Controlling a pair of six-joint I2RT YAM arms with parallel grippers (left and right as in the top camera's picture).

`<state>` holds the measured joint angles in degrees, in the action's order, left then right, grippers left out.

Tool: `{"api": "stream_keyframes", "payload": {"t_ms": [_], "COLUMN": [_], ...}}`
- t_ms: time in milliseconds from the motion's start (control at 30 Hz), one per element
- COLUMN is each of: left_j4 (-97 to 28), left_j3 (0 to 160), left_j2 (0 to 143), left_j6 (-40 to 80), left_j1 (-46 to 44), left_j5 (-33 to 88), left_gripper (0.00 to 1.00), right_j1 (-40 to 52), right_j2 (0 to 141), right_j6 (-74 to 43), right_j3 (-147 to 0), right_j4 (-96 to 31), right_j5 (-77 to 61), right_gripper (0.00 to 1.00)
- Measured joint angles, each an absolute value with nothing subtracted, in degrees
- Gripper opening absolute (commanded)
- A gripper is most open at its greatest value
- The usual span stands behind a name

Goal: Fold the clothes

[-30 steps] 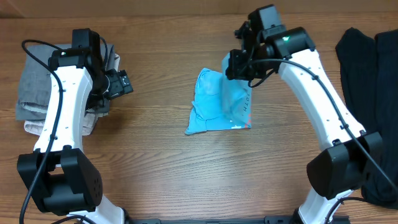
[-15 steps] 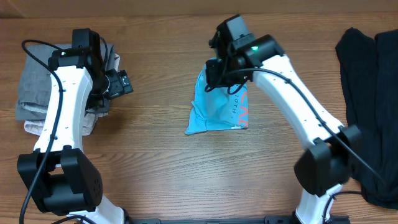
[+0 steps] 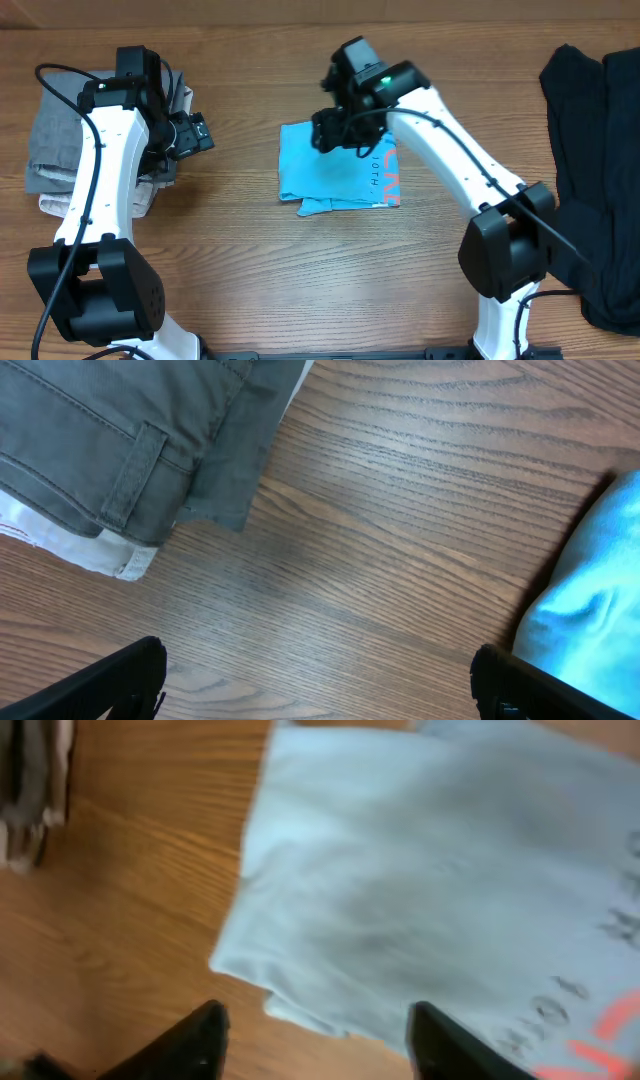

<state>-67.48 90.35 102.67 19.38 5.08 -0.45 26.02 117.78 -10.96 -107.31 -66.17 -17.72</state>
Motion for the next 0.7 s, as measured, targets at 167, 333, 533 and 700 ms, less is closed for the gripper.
{"api": "stream_keyframes", "payload": {"t_ms": [167, 333, 533, 700], "left_j4": [-67.48, -67.48, -67.46, -67.46], "left_j3": [90.35, 90.35, 90.35, 90.35], "left_j2": [102.67, 102.67, 102.67, 102.67], "left_j6": [19.40, 19.40, 19.38, 19.38], "left_j1": [5.08, 5.08, 5.08, 5.08], "left_j5": [-0.45, -0.45, -0.45, -0.43], "left_gripper": [1.00, 1.00, 1.00, 1.00], "right_j1": [20.49, 20.91, 24.38, 24.88], "right_j2": [116.90, 115.63, 115.57, 115.57], "right_j6": [-11.46, -12.88, -15.05, -18.24], "right_j3": [-106.96, -99.61, -85.86, -74.87], "right_j4": [-69.91, -63.96, -48.64, -35.18], "right_j5": [-21.80, -26.35, -32.47, -34.11], "right_gripper": [0.04, 0.04, 0.04, 0.04]}}
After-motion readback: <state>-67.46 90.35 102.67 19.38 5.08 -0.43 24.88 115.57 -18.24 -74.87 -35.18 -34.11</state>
